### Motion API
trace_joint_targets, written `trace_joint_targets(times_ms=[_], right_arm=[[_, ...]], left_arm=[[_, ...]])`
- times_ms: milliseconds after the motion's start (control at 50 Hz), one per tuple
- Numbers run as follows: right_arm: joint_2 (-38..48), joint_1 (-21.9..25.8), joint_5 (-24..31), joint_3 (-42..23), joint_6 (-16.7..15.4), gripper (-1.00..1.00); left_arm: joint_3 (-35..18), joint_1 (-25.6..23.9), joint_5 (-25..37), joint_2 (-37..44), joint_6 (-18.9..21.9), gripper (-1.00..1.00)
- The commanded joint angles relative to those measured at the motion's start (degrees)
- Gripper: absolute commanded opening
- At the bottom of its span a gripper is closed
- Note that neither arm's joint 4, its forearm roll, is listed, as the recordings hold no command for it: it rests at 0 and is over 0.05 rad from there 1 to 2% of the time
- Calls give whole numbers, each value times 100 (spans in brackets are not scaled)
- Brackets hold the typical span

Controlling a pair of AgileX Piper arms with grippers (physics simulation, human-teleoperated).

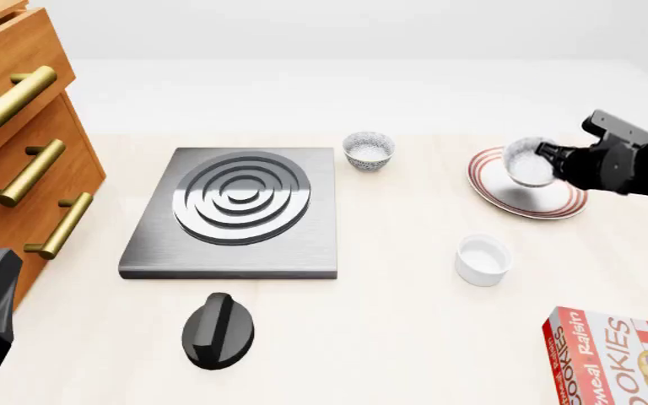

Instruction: Pick the akita bowl next to the cookies box and place it on the plate.

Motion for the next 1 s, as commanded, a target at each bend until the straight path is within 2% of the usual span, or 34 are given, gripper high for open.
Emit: trace_joint_targets(times_ms=[20, 120, 140, 260, 320, 360, 380, 400, 500, 540, 600, 620, 700, 740, 780, 800, 820, 860, 880, 940, 960, 980, 1000], right_arm=[[89, -45, -83, 39, -48, -100], [42, -9, -175, 80, -51, -100], [31, 39, -152, 67, 0, 100], [-866, -50, 54, 229, 87, 100], [-1541, -6, 336, 291, 373, 100], [-1775, 5, 376, 334, 434, 100], [-2267, 51, 413, 429, 641, 100], [-2512, 28, 541, 417, 554, 100], [-4538, -149, 1306, 591, 676, 100], [-4796, -173, 1377, 666, 693, 100], [-5807, -182, 1680, 918, 668, 100], [-6107, -132, 1754, 1058, 843, 100], [-7469, -324, 2107, 1472, 1171, 100], [-8093, -424, 2043, 1706, 1608, 100], [-8284, -340, 2074, 1701, 1735, 100], [-8480, -555, 2223, 1457, 1620, 100], [-8481, -555, 2226, 1454, 1620, 100], [-8639, -539, 2321, 1296, 1831, 100], [-8697, -724, 2341, 1210, 1881, 100], [-9028, -745, 2107, 1368, 2155, 100], [-9456, -544, 1879, 1433, 2130, 100], [-9459, -544, 1877, 1437, 2130, 100], [-9699, -503, 1850, 1385, 1973, 100]], left_arm=[[0, -1, 0, 1, -2, 100], [0, 0, 0, 1, 0, 100], [0, 0, 0, 0, 1, 100], [0, 1, 0, 1, -1, 100], [0, -1, 0, 0, 1, 100], [0, 0, 0, -1, 0, 100], [0, 0, 0, -1, 1, 100], [0, 1, 0, 1, -1, 100], [0, 0, 0, 0, 2, 100], [0, 0, 0, 0, 1, 100], [0, -1, 0, 0, 0, 100], [0, 1, 0, 1, -1, 100], [0, -2, 0, 4, -2, 100], [0, -1, 0, 1, -1, 100], [0, 0, 0, -1, 1, 100], [0, -1, 0, 0, 2, 100], [0, -1, 0, 0, 2, 100], [0, 0, 0, 0, -1, 100], [0, -1, 0, 1, -1, 100], [0, 0, 0, 1, 1, 100], [0, -1, 0, -1, 0, 100], [0, -1, 0, -1, 0, 100], [0, 0, 0, 1, -1, 100]])
